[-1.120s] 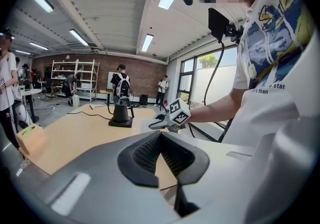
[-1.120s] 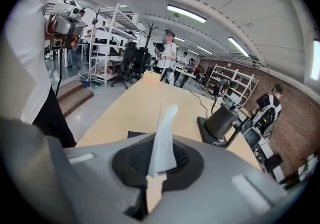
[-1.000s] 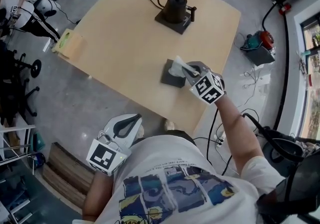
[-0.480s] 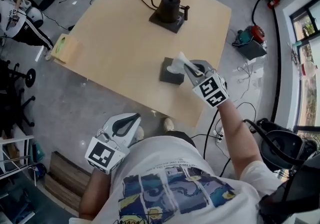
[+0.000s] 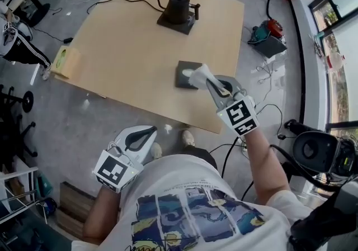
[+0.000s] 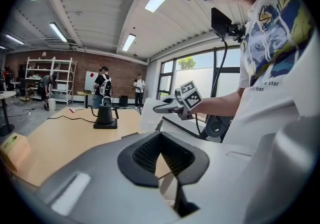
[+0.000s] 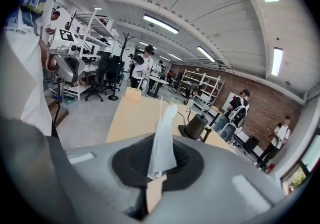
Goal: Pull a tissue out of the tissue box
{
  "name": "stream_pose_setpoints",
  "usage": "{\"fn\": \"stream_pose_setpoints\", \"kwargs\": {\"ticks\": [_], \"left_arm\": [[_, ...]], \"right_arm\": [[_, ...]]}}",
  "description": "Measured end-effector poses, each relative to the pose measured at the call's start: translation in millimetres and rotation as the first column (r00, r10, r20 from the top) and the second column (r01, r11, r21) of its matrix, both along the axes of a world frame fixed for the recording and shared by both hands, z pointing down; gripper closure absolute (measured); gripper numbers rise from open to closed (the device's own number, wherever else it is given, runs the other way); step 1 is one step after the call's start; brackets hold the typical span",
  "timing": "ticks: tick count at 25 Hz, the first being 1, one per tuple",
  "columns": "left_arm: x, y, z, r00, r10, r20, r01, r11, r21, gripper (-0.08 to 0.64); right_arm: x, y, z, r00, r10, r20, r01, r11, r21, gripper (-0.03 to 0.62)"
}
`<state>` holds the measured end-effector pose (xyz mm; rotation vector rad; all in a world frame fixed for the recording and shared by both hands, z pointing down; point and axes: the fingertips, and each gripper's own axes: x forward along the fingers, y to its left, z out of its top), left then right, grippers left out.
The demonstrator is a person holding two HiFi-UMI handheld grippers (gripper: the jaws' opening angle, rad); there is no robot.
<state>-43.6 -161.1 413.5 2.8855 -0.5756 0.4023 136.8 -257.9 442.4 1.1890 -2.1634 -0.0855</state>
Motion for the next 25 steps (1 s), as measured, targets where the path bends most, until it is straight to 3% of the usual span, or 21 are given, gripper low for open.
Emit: {"fn": "stream_pose_setpoints", "kwargs": {"ticks": [11,25], "left_arm": [[-7.6,20.1,4.2,0.992,0.124,0.009,-0.124,0.992,0.003,0.554],[-15.1,40.1,6.3,0.987,0.161,-0.004,-0.161,0.987,-0.004,0.554]], "right_arm": [[-17.8,66.4,-30.5,0.995,0.094,0.040,-0.095,0.995,0.037,0.589],[-44.8,121.1,-64.2,0.990,0.116,0.085,-0.122,0.990,0.069,0.589]]}}
